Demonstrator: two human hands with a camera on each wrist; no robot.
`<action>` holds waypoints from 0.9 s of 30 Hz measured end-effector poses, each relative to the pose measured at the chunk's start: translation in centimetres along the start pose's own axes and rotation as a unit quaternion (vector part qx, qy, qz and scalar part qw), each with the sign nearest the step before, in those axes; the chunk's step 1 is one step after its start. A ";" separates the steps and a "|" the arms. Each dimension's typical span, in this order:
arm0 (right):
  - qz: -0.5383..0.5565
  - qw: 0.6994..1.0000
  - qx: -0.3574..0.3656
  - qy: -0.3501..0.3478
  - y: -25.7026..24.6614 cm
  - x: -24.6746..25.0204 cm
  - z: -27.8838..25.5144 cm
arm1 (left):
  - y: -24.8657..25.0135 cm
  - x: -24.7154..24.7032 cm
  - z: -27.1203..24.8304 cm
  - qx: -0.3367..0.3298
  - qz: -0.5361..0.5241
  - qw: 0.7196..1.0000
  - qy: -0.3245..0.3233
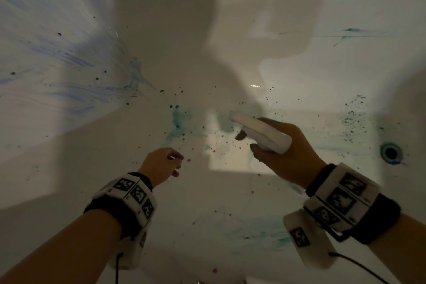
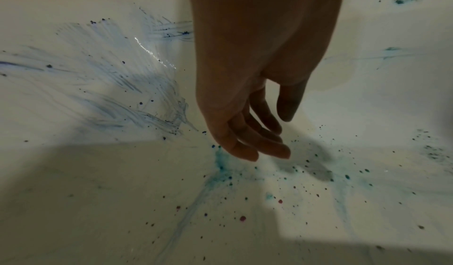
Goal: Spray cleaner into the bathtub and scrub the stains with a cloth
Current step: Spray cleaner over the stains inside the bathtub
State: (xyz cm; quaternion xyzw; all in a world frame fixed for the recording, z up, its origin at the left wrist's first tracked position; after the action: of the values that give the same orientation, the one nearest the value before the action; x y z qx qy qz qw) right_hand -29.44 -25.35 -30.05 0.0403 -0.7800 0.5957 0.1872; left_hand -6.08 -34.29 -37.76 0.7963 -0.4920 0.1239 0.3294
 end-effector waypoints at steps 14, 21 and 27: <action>-0.015 0.953 -0.219 -0.210 5.1 1.4 -2.9 | -1.2 0.5 -0.6 0.007 0.024 1.000 -0.002; -0.252 0.802 -0.263 -0.473 7.3 -1.7 -5.6 | -1.6 0.1 -1.1 0.003 0.043 0.999 -0.013; -0.338 0.809 -0.240 -0.416 6.6 -1.3 -5.5 | -1.4 -0.4 -1.5 -0.002 0.039 0.999 -0.021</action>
State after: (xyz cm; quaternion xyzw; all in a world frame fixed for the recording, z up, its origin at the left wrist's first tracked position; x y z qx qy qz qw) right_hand -28.78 -18.48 -35.34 0.4990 -0.8387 0.2146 0.0384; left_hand -4.89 -32.65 -37.36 0.7785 -0.5297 0.1186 0.3151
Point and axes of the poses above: each hand's wrist, its own z-axis towards the middle knuckle, its own x-axis out of the back of the hand, y = z × x, the point moved 2 cm from there along z, towards the middle knuckle, and after that the axes turned 5 degrees about y, right-handed, at the moved point
